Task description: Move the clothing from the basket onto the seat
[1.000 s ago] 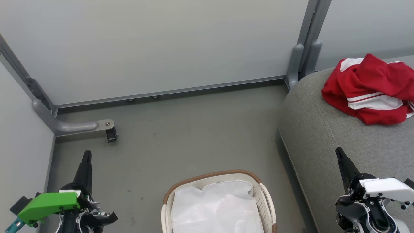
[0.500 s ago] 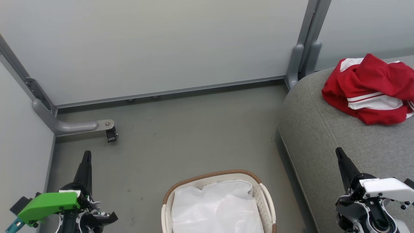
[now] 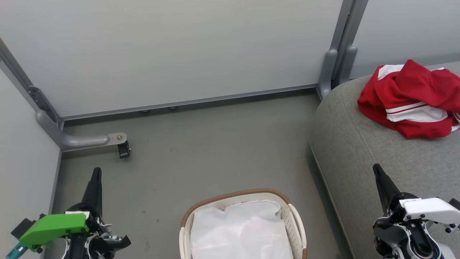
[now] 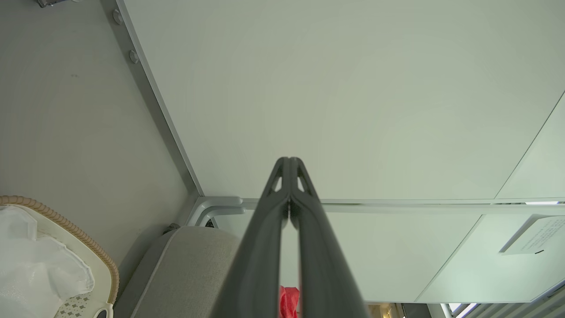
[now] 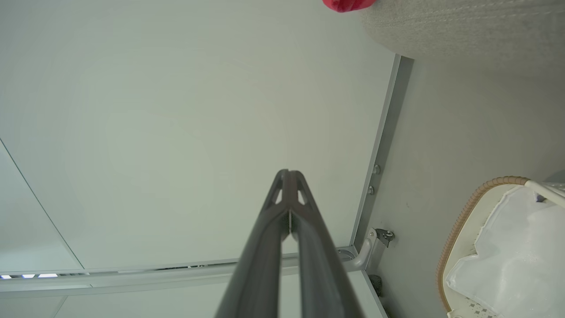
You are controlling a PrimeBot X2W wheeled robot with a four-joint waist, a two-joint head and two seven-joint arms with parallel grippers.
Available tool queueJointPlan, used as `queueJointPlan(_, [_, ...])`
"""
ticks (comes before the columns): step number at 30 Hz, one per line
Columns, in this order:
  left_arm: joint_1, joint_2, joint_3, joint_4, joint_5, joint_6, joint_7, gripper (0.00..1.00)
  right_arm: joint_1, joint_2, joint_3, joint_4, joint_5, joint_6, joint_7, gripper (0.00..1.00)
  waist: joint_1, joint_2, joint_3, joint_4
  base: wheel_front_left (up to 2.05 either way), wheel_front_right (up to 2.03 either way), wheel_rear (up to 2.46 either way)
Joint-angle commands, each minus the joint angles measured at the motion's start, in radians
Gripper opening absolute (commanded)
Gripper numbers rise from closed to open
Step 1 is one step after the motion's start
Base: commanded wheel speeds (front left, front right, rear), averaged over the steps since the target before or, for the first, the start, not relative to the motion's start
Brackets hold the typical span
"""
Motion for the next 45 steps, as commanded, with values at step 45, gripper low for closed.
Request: queueJointPlan(45, [-0.010,0.005,0.002,-0.002,-0.003,-0.006,0.004,0.00,-0.006,-0.006,-0.001,-0.004,0.004,0.000,0.002,0.00,0.0000,0.0101,0.000,0.000,0.00,0.00,0.00])
